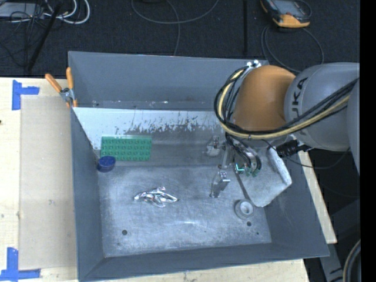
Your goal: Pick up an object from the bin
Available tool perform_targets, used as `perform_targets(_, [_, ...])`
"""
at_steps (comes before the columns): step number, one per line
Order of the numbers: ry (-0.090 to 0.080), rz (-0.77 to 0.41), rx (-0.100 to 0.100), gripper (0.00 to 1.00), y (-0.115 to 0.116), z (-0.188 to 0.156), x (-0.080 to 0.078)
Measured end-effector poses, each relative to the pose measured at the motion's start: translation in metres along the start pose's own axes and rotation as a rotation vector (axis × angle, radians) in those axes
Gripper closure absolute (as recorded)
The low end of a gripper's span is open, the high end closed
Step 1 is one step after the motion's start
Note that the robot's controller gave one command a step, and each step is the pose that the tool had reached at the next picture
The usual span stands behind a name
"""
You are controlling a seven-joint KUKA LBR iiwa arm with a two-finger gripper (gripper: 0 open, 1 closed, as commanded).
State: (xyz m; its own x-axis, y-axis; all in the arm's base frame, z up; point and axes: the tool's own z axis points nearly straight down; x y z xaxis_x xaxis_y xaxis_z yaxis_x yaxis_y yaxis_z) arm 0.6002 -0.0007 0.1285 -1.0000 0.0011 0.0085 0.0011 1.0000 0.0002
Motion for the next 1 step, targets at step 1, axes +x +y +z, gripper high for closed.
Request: perform_targets(1, [-0.011, -0.106, 0.002, 0.0, 0.0631, 0.0579, 0.0034])
